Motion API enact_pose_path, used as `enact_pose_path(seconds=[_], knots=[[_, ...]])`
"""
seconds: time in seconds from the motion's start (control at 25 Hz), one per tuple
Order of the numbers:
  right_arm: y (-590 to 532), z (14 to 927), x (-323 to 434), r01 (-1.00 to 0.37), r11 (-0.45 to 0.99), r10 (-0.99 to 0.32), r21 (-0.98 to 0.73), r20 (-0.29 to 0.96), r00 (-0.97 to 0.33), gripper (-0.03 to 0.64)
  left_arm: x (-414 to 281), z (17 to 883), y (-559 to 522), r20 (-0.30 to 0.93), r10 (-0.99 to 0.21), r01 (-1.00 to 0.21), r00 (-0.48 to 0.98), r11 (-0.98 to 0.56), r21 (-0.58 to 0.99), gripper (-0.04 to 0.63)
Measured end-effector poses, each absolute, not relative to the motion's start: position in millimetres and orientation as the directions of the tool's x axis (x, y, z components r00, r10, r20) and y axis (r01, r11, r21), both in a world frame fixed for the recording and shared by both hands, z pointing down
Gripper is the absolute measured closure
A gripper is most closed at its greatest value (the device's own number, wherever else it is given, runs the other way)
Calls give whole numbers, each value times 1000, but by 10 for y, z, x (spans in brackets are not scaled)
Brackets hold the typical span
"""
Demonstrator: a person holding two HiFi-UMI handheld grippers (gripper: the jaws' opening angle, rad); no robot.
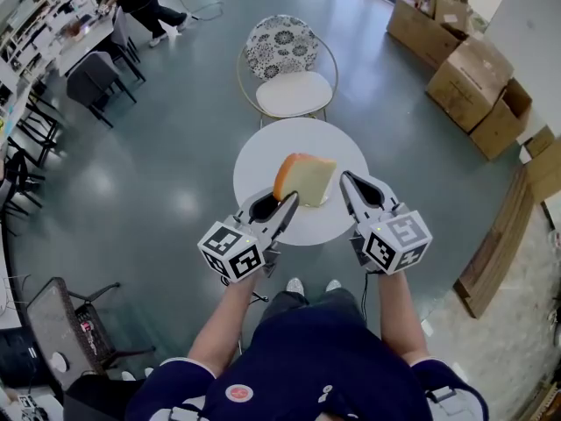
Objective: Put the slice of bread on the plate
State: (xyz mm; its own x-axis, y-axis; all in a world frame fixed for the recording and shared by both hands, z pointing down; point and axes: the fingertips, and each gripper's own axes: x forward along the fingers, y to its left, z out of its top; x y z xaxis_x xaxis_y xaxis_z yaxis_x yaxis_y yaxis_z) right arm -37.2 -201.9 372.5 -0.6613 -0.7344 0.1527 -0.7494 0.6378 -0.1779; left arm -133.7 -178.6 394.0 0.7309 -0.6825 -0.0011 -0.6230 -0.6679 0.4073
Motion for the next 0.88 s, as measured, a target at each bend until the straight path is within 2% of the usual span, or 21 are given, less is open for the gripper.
enact_pose_path(seconds=[0.88], knots=[[-2555, 3718, -88, -668, 707, -663, -232, 108, -740, 612, -1079, 3871, -2172, 17, -758, -698, 652, -591, 403, 500]])
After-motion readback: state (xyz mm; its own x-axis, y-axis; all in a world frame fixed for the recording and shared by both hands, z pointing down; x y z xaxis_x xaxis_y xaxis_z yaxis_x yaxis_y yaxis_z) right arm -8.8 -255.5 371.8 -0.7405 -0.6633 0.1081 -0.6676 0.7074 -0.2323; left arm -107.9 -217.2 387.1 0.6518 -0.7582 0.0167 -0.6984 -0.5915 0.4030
